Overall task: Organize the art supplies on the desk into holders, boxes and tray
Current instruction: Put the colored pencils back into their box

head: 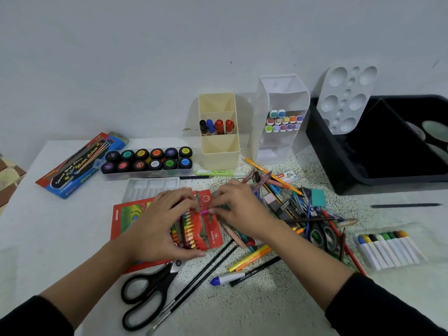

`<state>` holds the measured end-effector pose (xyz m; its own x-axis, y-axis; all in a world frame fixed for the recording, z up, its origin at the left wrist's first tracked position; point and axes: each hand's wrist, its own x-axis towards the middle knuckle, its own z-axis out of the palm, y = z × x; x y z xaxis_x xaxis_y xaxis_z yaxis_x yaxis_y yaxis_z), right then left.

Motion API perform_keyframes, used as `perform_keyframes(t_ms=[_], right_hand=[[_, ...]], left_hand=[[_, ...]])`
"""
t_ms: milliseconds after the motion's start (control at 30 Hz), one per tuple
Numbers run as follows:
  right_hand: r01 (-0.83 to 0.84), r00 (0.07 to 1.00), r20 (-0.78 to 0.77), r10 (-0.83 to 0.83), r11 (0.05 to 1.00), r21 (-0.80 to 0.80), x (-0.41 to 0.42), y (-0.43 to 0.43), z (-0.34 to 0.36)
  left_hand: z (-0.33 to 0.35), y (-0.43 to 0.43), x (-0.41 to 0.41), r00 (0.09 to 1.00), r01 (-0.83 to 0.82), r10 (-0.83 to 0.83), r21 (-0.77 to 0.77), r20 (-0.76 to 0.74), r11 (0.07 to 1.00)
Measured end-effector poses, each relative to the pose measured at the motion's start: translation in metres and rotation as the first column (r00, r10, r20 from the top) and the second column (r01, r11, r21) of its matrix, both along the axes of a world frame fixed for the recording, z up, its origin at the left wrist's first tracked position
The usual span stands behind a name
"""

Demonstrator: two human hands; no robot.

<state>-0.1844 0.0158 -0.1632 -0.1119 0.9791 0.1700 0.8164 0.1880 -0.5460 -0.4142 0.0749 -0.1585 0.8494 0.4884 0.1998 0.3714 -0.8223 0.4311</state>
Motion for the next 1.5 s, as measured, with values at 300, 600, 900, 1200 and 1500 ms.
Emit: perform_keyframes(t_ms=[300,600,900,1200,1500], right_hand=[[0.106,0.944,-0.291,-0.155,0.978,-0.179,-0.009,0.014,0.006],[0.047,0.967,-0.221,-0.124,0.946,-0.322,-0.015,0.022,0.016],[0.114,0.929,-0.307,-0.207,0.949,-0.295,-0.001,0.005,0.024],[-0.092,0.992,-0.111,0.054,0.923,-0.374,0.047,-0.043,0.056],[-0.264,0.882,0.277,0.381,0.887,-0.380,0.013,-0.067,0.048]], left_hand=[[0.000,0.004,-0.002,1.000,0.000,0.000,0.000,-0.014,1.000],[0.001,0.001,-0.002,1.000,0.014,-0.014,-0.002,0.017,1.000],[-0.003,0.001,-0.002,1.000,0.024,-0.024,0.023,0.010,0.999],[-0.005,-0.003,0.007,0.997,0.063,-0.064,0.021,0.040,0.998],[-0.006,-0.004,0.008,0.997,0.076,-0.075,0.053,-0.018,0.996]])
